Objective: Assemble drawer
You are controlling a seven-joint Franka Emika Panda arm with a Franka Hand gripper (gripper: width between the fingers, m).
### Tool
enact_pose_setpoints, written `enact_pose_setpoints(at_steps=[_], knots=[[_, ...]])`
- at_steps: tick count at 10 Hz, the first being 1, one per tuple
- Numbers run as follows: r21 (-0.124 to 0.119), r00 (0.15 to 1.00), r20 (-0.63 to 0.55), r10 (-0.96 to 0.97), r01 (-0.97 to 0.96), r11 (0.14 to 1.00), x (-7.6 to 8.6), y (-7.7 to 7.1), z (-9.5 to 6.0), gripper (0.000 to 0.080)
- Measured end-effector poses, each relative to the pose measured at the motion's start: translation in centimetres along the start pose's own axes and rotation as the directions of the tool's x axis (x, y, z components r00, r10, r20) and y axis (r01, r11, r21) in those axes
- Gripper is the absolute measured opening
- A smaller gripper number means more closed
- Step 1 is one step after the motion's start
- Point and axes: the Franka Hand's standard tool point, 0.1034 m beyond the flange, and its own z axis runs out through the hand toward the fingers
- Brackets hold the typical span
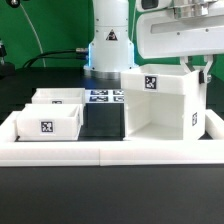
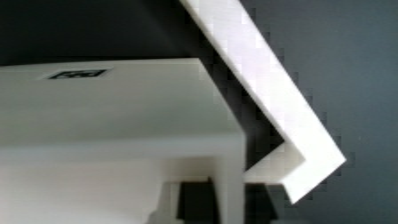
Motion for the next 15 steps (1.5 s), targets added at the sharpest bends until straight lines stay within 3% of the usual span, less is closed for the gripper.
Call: enact_pose_setpoints(at_steps=[4,6,11,15], knots=[[0.009,0.935,0.016,0.355,-0.355,0.935,-0.2,-0.7,0.2,0.0041],[0.011,0.858,0.036,0.512,-0.513,0.858,-0.3,-0.8,0.3,0.0041],[0.005,0.72,0.076,0.69,-0.692,0.722,-1.0,-1.2,0.3,0.0041],[0.01,0.728,0.076,0.681,-0.684,0.73,-0.1,-1.3,0.7,0.0041]])
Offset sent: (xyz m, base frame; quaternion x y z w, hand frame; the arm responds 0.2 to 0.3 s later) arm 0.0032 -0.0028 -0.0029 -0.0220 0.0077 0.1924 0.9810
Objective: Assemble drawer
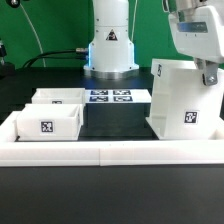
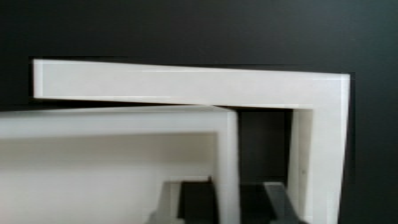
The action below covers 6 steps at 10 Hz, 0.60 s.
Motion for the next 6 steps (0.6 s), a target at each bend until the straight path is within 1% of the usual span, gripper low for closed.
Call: enact_pose_setpoints(at_steps=[1,6], knots=[[0.006,1.0,0.001,-0.005,0.005,1.0,0.1,-0.7,0.0,0.0041],[0.011,1.0,0.011,0.0,0.0,1.0,0.5,-3.5,0.3,0.0041]])
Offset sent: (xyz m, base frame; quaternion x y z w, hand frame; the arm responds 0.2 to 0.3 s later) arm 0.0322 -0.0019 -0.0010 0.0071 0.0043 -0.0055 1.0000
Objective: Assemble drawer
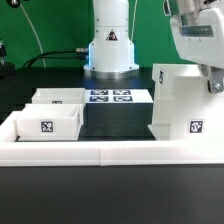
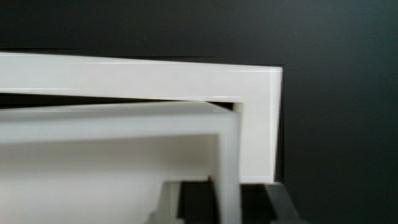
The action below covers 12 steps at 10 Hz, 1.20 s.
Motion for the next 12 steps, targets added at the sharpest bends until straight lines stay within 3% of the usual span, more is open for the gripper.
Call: enact_pose_setpoints(at_steps=[2,3,7,9,10,11,12], knots=[[0.007,1.0,0.003,0.004,-0.004,1.0,0.12,-1.03,0.08,0.0041],[-0.002,1.0,0.006,0.008,-0.008,1.0,0.14,-1.24,0.12,0.0041],[-0.016,1.0,0.009,0.005,-0.004,1.0,0.13,-1.15,0.15,0.0041],[-0.015,1.0,0.009,0.001,-0.001,1.0,0.06,-1.17,0.14,0.0357],[-0.013,1.0,0.009,-0.001,0.001,1.0,0.03,-1.2,0.11,0.0357],[-0.013,1.0,0.009,-0.003,0.003,1.0,0.0,-1.22,0.08,0.0541],[-0.012,1.0,0.009,-0.004,0.004,1.0,-0.02,-1.23,0.07,0.0619]])
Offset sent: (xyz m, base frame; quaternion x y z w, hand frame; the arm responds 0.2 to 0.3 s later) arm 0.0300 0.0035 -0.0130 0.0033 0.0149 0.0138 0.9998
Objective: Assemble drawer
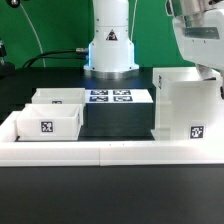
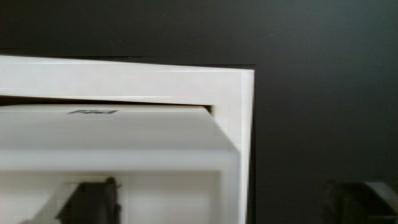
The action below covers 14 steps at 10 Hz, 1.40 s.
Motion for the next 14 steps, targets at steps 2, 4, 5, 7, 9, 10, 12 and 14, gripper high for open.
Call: enact_pose_setpoints(at_steps=[2,4,5,7,9,10,12,14], knots=[[0.0,1.0,0.0,-0.021,0.021,1.0,-0.1,0.1,-0.1,0.0643],[-0.006,0.991,0.005,-0.13,0.13,0.991,-0.4,1.6,-1.2,0.0648],[-0.012,0.978,0.004,-0.21,0.21,0.978,-0.5,2.8,-1.9,0.0649],[-0.015,0.961,0.011,-0.276,0.276,0.961,-0.6,5.3,-3.1,0.0649],[-0.017,0.918,0.012,-0.397,0.397,0.917,-0.6,6.6,-4.0,0.0649],[-0.017,0.871,0.014,-0.491,0.492,0.871,-0.5,6.6,-3.9,0.0649],[-0.017,0.806,0.018,-0.592,0.592,0.806,-0.5,6.7,-3.8,0.0649],[-0.06,0.648,0.024,-0.761,0.761,0.646,-0.2,7.2,-3.7,0.0649]])
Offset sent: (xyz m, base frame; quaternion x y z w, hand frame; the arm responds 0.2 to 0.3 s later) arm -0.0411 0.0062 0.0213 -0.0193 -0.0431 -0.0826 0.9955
